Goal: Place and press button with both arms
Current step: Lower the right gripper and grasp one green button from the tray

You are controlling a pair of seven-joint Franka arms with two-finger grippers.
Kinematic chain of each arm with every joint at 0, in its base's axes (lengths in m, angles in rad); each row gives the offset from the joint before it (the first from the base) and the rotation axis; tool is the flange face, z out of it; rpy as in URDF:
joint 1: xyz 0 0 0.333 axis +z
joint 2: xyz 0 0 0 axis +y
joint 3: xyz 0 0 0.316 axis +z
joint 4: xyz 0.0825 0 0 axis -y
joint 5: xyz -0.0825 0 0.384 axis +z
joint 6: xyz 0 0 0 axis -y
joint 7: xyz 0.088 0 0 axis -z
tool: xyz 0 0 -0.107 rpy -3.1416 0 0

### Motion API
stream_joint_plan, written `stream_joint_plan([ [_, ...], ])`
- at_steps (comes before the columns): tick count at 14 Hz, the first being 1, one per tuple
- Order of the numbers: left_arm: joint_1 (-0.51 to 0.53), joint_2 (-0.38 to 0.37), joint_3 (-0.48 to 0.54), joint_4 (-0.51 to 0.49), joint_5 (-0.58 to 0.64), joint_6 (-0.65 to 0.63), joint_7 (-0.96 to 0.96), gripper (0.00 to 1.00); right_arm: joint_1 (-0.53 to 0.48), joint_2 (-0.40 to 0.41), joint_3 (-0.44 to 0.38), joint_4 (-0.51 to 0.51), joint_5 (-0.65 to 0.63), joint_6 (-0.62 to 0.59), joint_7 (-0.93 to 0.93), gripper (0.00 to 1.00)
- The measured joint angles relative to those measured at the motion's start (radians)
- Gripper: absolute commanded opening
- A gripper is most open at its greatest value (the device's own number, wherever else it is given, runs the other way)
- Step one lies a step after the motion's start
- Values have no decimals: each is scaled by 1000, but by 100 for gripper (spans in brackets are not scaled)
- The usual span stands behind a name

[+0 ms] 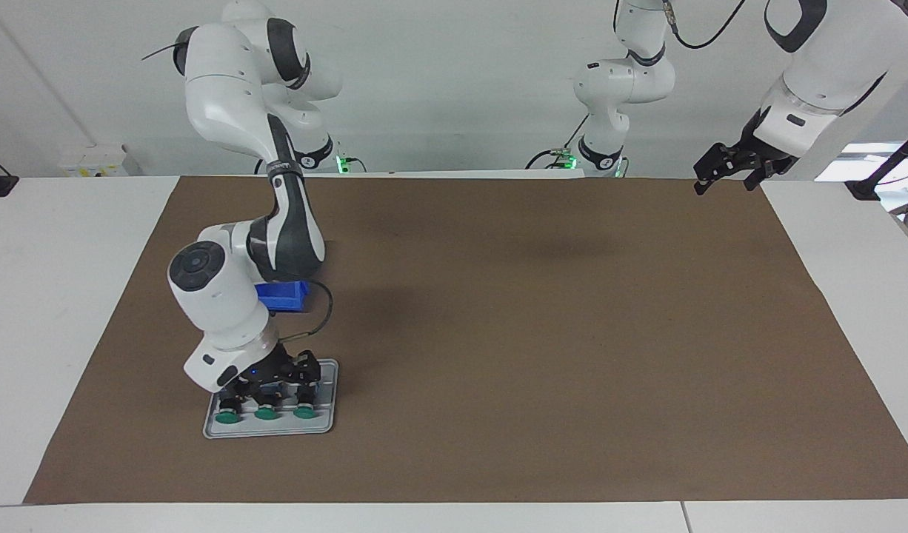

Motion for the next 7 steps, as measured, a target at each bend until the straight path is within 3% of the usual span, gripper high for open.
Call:
stream_joint_plan([
  [7,0,0,0,0,0,0,0,100,9,31,0,-11,0,35,23,91],
])
